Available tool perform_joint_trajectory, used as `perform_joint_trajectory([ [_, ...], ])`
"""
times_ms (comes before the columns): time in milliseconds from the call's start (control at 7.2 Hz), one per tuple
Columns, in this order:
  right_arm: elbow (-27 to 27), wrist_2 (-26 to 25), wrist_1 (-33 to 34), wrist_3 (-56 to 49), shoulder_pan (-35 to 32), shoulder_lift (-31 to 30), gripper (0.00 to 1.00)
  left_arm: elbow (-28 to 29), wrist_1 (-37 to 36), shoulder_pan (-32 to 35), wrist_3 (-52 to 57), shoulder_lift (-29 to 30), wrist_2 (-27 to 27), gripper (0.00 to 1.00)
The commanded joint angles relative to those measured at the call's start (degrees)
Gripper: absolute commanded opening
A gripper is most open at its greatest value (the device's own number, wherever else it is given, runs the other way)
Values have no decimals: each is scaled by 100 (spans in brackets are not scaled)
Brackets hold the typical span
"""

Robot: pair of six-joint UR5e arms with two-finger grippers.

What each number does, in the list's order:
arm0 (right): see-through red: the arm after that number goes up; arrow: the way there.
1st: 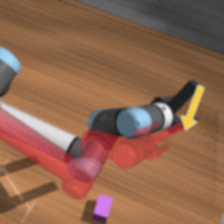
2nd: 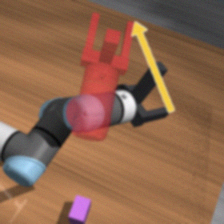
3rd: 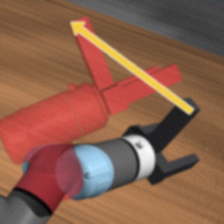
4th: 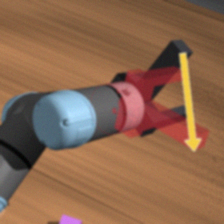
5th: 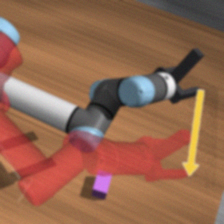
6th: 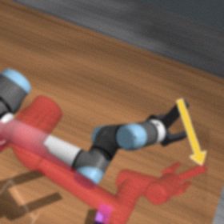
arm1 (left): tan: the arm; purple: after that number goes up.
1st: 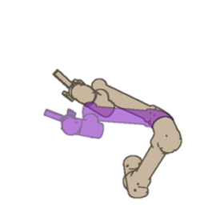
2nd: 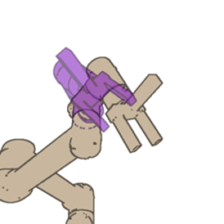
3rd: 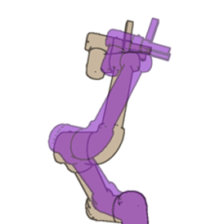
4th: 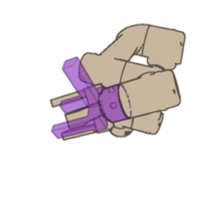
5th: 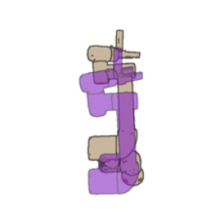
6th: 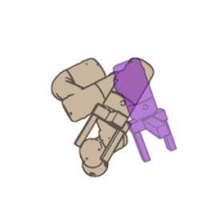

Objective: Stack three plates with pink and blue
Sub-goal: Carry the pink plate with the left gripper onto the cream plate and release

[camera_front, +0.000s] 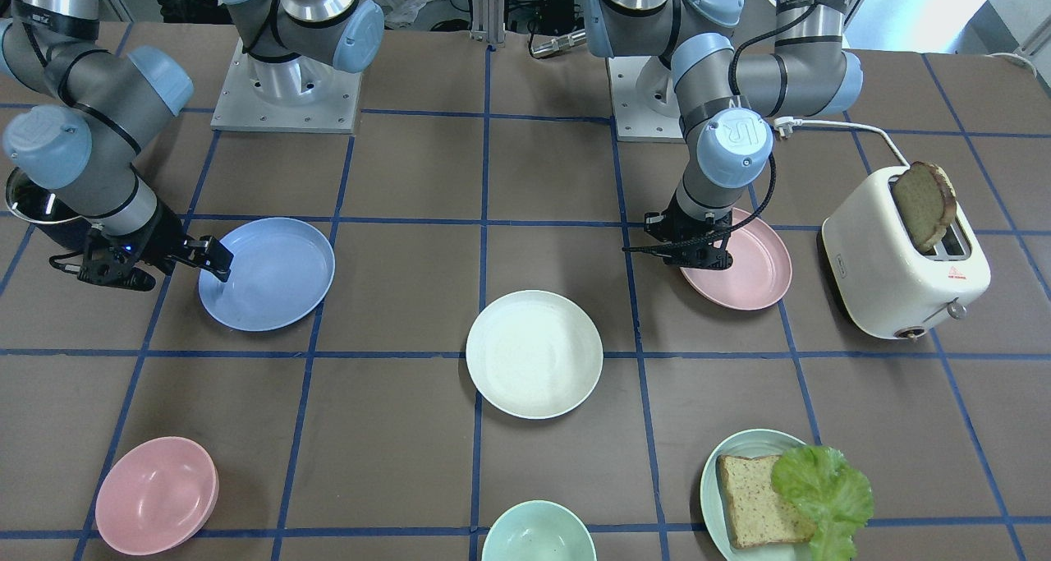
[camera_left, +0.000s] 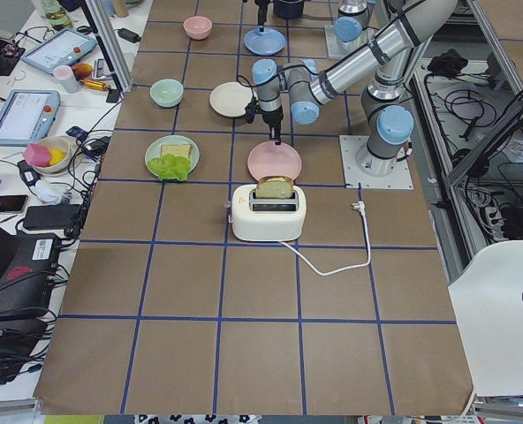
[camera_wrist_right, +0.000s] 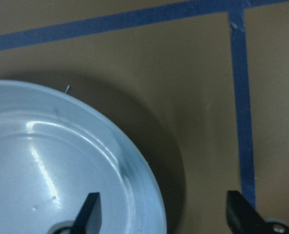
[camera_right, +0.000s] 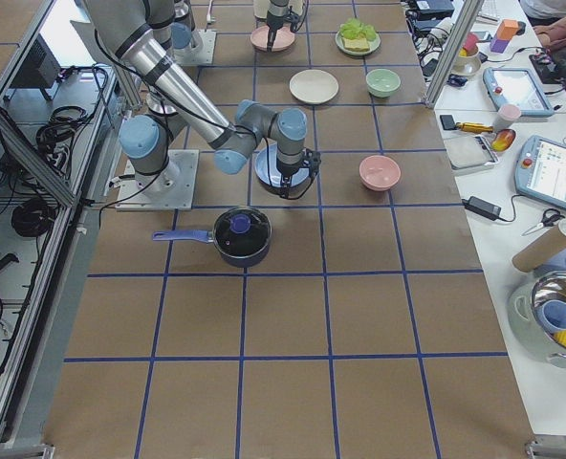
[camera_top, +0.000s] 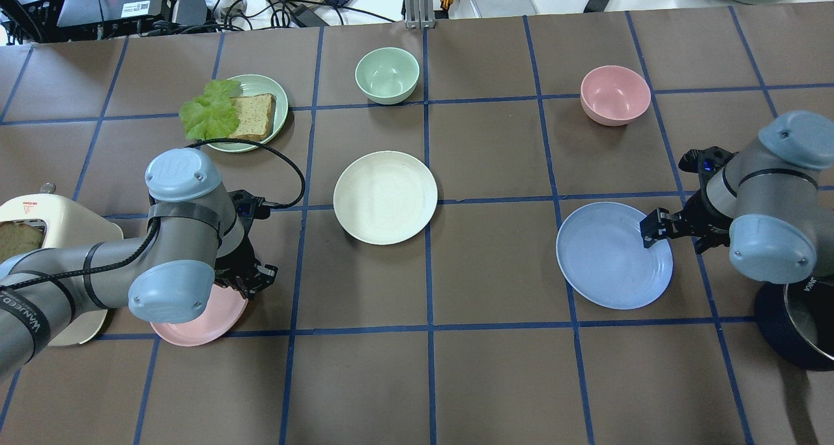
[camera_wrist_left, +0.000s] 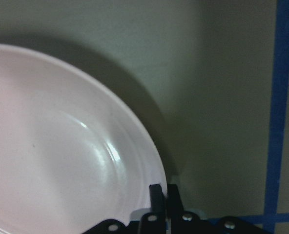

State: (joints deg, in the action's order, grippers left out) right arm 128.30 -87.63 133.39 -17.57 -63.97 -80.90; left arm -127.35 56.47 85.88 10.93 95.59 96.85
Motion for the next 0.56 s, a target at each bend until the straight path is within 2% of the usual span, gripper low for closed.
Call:
perform_joint_trajectory([
  [0,178,262,55,-27,42,-30,74,848,49,733,-658,90,-34,5],
  [139,169,316,38,-36,51,-65,52,1253,75,876,-1098,274,-60,5],
  [278,161,317,38,-45,51,-66,35,1622,127,1104,-1424,467,-278,5],
  [417,161,412,38,-45,51,-66,26,2061,76,1524,-1993,765,-359,5],
])
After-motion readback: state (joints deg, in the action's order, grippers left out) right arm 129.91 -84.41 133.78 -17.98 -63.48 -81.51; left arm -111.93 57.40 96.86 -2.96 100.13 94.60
